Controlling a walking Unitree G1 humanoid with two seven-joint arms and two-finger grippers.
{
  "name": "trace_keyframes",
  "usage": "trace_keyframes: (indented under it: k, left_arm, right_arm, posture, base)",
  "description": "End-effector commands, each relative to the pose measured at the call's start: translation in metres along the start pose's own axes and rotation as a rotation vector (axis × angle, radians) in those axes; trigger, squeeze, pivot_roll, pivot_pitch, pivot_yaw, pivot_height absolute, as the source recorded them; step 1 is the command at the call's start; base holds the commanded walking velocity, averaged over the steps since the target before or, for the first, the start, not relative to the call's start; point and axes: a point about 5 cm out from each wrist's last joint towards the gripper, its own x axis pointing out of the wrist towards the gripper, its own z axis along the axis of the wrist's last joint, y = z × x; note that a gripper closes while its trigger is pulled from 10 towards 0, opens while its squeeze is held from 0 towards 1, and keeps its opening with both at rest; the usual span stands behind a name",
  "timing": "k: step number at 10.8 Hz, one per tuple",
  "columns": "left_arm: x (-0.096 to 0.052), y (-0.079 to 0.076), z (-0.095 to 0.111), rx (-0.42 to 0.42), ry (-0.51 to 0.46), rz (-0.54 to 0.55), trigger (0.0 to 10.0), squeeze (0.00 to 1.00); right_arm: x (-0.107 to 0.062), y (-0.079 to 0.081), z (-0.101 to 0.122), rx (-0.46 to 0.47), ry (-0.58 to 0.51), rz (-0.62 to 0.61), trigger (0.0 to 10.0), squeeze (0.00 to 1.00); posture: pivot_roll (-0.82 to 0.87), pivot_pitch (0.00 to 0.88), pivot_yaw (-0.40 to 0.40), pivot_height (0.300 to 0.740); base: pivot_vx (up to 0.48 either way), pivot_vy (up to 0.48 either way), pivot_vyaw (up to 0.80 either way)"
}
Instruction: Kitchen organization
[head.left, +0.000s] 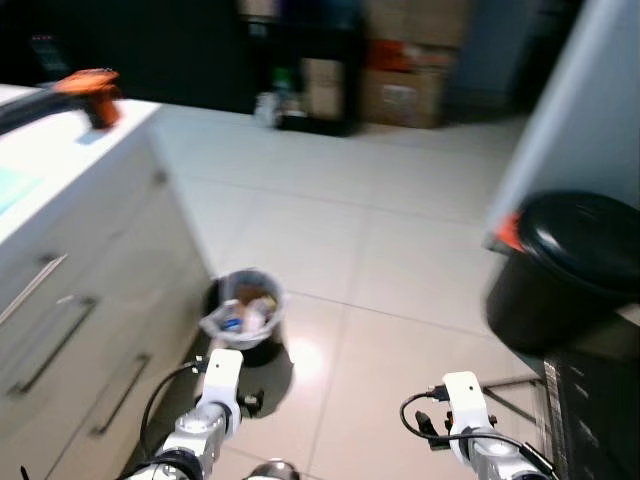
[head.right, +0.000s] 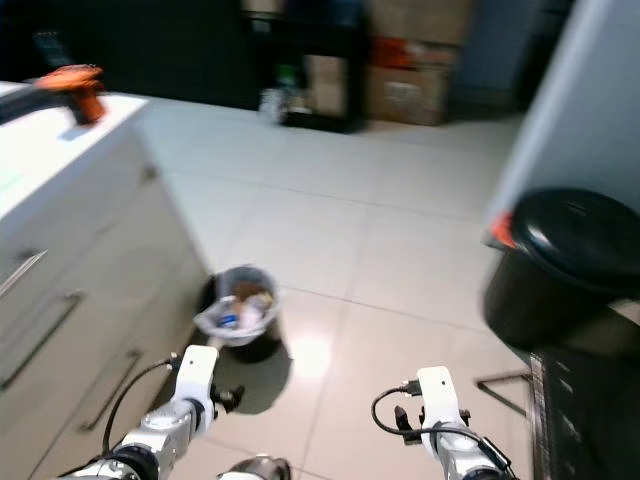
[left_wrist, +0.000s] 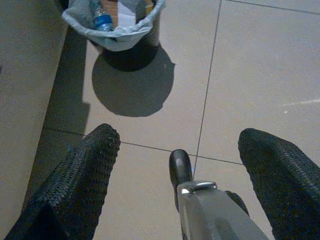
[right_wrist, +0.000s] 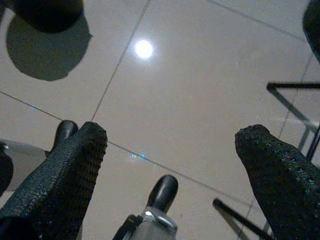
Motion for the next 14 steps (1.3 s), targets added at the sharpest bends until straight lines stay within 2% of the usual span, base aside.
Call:
trace_keyframes:
  k: [1,9,11,14]
  left_arm:
    - [0.0,-0.002,-0.004,0.011,0.017,-0.014,10.0,0.0]
    - [0.0,-0.003,-0.002,0.138,0.026,-0.027,10.0,0.0]
    - [-0.002,0.001,-0.015,0.151,0.074,-0.009,10.0,0.0]
    - [-0.002,0.0,-0.015,0.145,0.076,0.005,10.0,0.0]
  right_arm:
    - [0.0,-0.005,0.004,-0.013,-0.002,0.001,10.0,0.0]
    - [0.001,-0.003,0.008,-0.048,0.006,0.001,10.0,0.0]
    - [0.001,-0.002,0.008,-0.063,0.011,0.004,10.0,0.0]
    - [0.001,-0.005,0.008,-0.084,0.017,0.005,10.0,0.0]
  posture:
    - [0.12,0.007,0.05,0.74]
    - [0.13,0.004,0.057,0.74]
    - [0.13,0.003,0.057,0.74]
    - [0.1,0.0,0.038,0.74]
  base:
    - [0.0,0.0,0.8]
    - [0.0,0.0,0.8]
    - [0.0,0.0,0.8]
    - [0.0,0.0,0.8]
